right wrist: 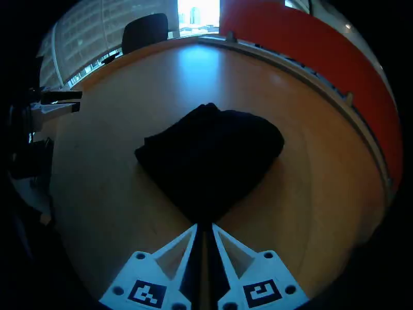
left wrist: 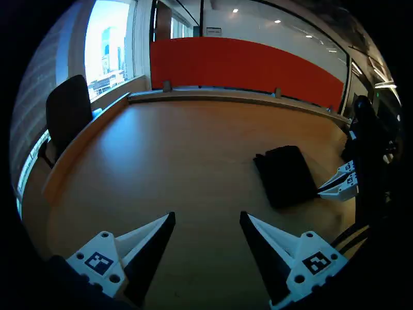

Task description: Fold towel

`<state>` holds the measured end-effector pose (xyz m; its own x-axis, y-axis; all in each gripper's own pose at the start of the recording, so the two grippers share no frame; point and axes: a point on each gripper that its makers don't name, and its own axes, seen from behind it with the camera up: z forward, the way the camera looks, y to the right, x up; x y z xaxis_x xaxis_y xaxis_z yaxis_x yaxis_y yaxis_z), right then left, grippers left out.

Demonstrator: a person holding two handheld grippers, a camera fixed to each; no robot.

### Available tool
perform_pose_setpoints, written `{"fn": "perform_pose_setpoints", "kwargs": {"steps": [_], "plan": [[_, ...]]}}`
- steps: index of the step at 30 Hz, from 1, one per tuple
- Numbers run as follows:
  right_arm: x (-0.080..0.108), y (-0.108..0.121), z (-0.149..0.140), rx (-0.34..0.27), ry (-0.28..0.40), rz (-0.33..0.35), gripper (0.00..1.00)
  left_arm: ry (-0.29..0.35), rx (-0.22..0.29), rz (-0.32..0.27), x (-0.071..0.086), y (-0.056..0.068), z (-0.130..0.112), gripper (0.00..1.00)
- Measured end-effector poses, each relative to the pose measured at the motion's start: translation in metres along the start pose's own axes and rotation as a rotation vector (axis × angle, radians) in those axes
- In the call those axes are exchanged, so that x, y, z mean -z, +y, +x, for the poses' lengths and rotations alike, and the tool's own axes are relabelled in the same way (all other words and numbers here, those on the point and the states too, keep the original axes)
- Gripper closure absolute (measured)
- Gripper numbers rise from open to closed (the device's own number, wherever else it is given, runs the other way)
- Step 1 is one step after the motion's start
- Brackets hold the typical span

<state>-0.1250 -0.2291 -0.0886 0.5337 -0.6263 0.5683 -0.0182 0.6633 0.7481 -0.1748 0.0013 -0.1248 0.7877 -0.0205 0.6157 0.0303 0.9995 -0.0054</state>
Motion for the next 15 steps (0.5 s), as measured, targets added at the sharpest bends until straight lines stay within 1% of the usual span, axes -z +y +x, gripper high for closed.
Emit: {"fn": "perform_pose_setpoints", "kwargs": {"steps": [8, 11, 15], "plan": [[0.009, 0.005, 0.014, 0.008, 0.030, -0.004, 0.95, 0.000, -0.004, -0.013, -0.001, 0.001, -0.001, 0.07], [0.015, 0.005, 0.026, 0.011, 0.055, 0.003, 0.95, 0.006, -0.009, -0.010, -0.001, -0.001, 0.001, 0.07], [0.026, 0.007, 0.051, 0.010, 0.104, 0.014, 0.95, 0.010, -0.008, -0.009, -0.002, -0.003, 0.002, 0.07]]}}
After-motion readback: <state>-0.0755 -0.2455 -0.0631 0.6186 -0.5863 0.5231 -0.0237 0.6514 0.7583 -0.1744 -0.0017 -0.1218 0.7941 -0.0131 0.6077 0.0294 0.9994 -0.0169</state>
